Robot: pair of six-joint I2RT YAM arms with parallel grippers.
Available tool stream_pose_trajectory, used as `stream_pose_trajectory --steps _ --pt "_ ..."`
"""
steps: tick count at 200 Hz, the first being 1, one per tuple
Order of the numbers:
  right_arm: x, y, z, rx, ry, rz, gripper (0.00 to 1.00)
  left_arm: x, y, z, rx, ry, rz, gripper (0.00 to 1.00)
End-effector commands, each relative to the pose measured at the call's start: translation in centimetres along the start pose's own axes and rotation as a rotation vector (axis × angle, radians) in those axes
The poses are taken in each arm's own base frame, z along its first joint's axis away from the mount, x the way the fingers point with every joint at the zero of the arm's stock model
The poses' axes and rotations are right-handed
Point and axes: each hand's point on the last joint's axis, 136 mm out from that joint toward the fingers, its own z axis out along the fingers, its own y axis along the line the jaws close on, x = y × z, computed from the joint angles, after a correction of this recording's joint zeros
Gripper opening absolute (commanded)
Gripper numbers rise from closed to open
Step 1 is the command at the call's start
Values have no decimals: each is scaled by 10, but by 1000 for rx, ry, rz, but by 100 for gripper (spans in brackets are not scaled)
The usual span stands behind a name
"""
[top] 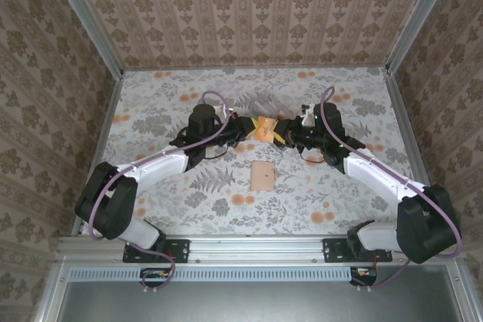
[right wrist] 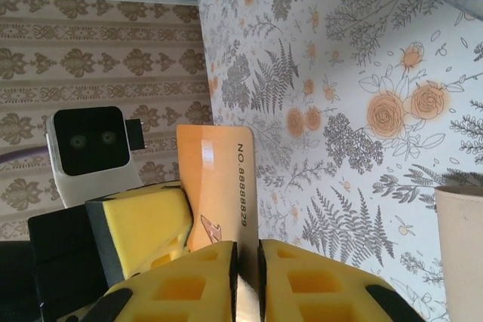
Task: Put the credit cards into the card holder
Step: Pick up the credit card from the storage box.
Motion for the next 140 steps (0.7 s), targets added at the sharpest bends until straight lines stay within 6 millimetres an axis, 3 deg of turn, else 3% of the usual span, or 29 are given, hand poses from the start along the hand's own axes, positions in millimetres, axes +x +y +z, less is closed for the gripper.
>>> stream_pose_trajectory --steps 1,52,101,111,124,140 --pt "7 17 2 -77 47 -15 22 0 -2 -4 21 4 -29 0" --pt "10 23 4 -120 76 -17 24 -3 -1 -6 55 -5 -77 0" --pt "11 20 6 -120 81 -7 9 -1 10 -5 37 5 -114 0" --pt "11 18 6 -112 79 -1 8 0 15 -5 15 8 -121 16" --pt "10 11 4 -80 64 13 7 2 25 -5 -23 13 -130 25" --pt "9 -9 0 16 17 39 6 5 42 -9 -100 11 -134 45"
